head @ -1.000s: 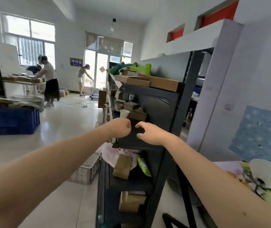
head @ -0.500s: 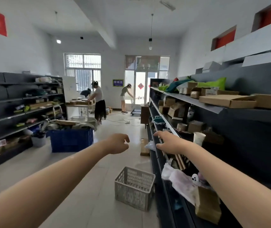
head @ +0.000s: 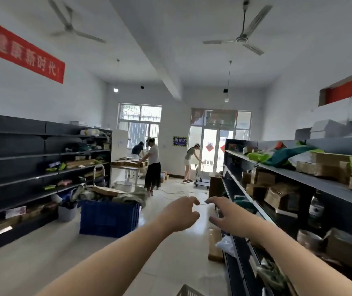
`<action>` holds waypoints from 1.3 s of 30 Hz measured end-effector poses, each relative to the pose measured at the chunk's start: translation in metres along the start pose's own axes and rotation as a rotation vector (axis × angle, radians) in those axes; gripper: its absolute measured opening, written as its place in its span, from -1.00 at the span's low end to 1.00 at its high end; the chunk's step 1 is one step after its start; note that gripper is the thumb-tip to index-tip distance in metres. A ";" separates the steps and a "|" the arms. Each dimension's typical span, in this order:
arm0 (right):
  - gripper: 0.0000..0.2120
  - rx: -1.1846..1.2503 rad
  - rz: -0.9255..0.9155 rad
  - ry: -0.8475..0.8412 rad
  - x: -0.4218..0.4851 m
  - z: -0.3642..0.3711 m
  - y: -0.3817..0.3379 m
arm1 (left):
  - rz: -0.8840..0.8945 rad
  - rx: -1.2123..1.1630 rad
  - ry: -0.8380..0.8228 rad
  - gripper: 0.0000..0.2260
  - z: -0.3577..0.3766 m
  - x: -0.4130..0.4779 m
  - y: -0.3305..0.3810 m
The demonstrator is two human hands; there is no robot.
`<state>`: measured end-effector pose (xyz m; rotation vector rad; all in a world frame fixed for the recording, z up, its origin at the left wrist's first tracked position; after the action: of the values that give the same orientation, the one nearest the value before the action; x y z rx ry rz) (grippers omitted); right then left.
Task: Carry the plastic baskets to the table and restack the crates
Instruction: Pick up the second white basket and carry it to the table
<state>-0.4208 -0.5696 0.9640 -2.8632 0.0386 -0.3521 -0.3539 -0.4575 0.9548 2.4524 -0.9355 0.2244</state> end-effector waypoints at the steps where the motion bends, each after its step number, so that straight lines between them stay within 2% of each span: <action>1: -0.47 0.026 -0.023 0.005 0.030 0.008 0.004 | -0.010 0.020 -0.026 -0.56 0.011 0.018 -0.011; 4: -0.50 0.114 -0.041 0.032 0.111 0.037 0.019 | -0.043 0.067 -0.090 -0.53 0.031 0.066 -0.049; 11: -0.50 0.264 0.059 -0.008 0.235 0.121 0.062 | -0.120 0.093 -0.164 -0.52 0.034 0.174 -0.158; 16: -0.48 0.233 0.121 0.013 0.311 0.147 0.099 | -0.053 0.010 -0.149 -0.55 0.058 0.273 -0.209; 20: -0.50 0.208 0.218 0.044 0.370 0.158 0.141 | 0.006 -0.086 -0.197 -0.64 0.096 0.352 -0.235; 27: -0.54 0.249 0.464 0.047 0.410 0.202 0.241 | 0.103 -0.165 -0.364 -0.70 0.213 0.463 -0.254; 33: -0.58 0.182 0.708 -0.030 0.411 0.276 0.377 | 0.021 -0.313 -0.620 -0.84 0.368 0.523 -0.285; 39: -0.65 0.308 0.928 -0.211 0.386 0.397 0.509 | -0.229 -0.290 -0.806 -0.82 0.522 0.573 -0.367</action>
<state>0.0522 -0.9849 0.5528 -2.2448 1.1041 0.1271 0.3062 -0.8202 0.5443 2.3386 -0.8819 -0.9714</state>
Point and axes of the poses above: each hand's wrist, its own x-axis towards the middle knuckle, its own z-axis out of the palm, y = z × x, the point moved 8 cm from there along x, towards the middle knuckle, and after that the axes turned 2 degrees about y, right-handed, at the moved point
